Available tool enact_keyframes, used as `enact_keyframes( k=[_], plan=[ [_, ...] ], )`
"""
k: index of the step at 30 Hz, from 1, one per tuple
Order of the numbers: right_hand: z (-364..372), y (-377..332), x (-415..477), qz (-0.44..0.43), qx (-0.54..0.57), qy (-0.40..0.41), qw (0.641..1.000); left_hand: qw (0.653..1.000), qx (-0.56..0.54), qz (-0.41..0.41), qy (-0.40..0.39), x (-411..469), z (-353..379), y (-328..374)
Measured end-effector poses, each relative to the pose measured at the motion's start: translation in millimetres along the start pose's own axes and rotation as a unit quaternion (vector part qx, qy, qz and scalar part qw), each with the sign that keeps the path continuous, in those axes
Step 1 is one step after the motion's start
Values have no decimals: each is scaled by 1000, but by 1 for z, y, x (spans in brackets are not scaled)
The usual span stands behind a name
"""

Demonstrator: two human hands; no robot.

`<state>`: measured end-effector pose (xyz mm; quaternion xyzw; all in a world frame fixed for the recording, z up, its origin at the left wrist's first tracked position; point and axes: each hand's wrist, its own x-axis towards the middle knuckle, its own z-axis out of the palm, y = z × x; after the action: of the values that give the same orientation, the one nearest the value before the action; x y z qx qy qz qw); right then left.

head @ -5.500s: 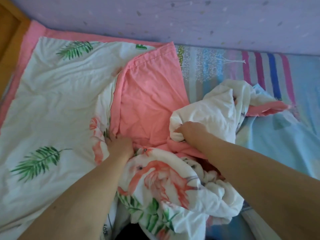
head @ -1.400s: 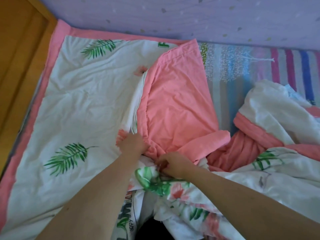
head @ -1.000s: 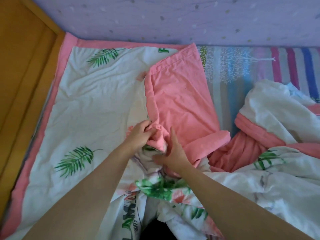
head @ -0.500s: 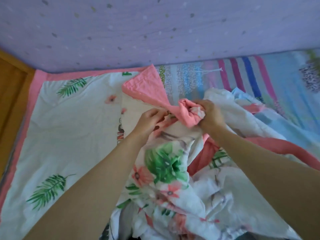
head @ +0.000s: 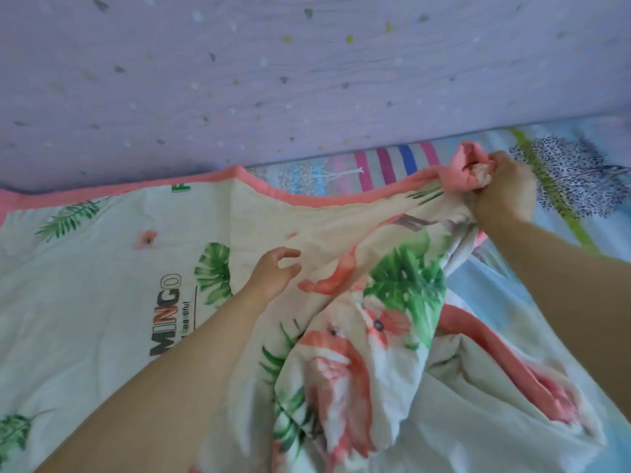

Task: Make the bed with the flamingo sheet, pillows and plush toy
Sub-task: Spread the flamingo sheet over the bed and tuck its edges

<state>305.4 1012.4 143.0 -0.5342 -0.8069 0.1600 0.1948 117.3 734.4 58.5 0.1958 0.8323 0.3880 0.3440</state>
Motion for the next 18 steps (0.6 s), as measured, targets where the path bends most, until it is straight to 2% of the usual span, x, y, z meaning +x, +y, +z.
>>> enact_keyframes(
  k=[3,6,8,10,13,16,18],
  plan=[
    [-16,32,19,100,43,67,992,999,37,8,-21,5,16,-1],
    [-11,48,22,148,-14,17,989,998,51,9,-38,11,25,-6],
    [6,40,10,97,-147,-67,982,998,57,-2,-42,14,26,-13],
    [27,21,-7,-30,-246,-149,957,997,69,-11,-43,16,25,-20],
    [69,-24,-33,-184,-216,-230,931,993,101,-11,-54,24,18,-31],
    [120,-66,-64,-200,-127,-352,906,986,151,8,-65,38,5,-39],
    [152,-78,-78,-201,-142,-398,884,973,214,37,-81,50,-3,-43]
  ],
)
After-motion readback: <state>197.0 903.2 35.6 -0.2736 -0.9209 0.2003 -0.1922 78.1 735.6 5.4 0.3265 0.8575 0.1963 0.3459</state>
